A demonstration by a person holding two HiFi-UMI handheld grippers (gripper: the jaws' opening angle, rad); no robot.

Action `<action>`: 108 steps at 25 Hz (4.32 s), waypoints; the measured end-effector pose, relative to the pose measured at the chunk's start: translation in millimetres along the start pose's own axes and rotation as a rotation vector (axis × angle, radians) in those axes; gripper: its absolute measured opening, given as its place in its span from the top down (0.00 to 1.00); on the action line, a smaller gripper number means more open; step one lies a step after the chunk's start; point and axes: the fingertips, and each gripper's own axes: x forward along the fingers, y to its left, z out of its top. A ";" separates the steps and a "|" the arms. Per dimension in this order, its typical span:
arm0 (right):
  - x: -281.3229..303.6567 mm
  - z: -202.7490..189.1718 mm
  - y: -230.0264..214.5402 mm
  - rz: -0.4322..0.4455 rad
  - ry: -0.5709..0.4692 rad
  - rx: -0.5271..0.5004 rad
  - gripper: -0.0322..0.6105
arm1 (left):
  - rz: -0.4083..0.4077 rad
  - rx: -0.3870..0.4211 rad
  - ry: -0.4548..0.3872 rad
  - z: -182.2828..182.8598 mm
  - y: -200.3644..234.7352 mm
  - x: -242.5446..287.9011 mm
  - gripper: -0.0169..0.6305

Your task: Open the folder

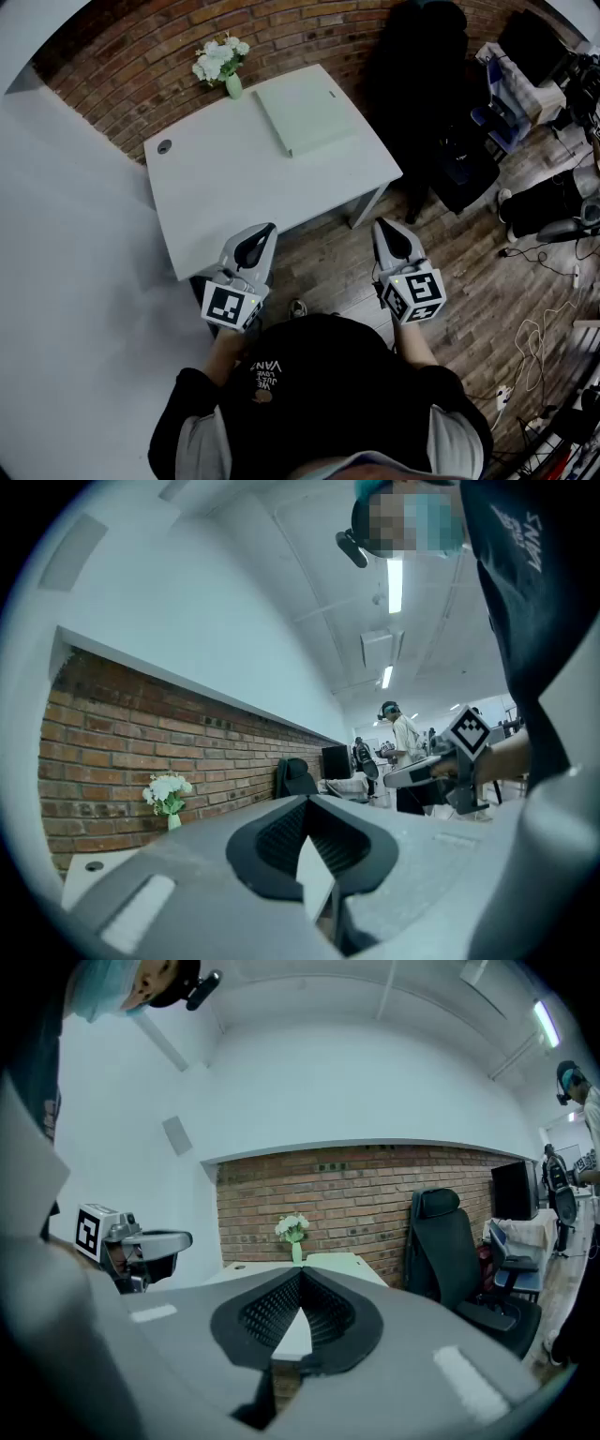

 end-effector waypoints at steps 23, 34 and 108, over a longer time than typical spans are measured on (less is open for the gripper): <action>28.2 -6.1 17.9 -0.077 0.005 0.021 0.95 | -0.110 -0.025 0.017 -23.5 41.7 10.2 0.98; 56.4 7.4 -32.0 -0.010 0.035 0.012 0.95 | -0.071 -0.034 0.055 -20.3 39.7 67.8 0.98; 268.5 19.9 -214.3 0.206 0.134 -0.022 0.95 | 0.176 -0.076 0.186 -67.9 115.7 290.6 0.98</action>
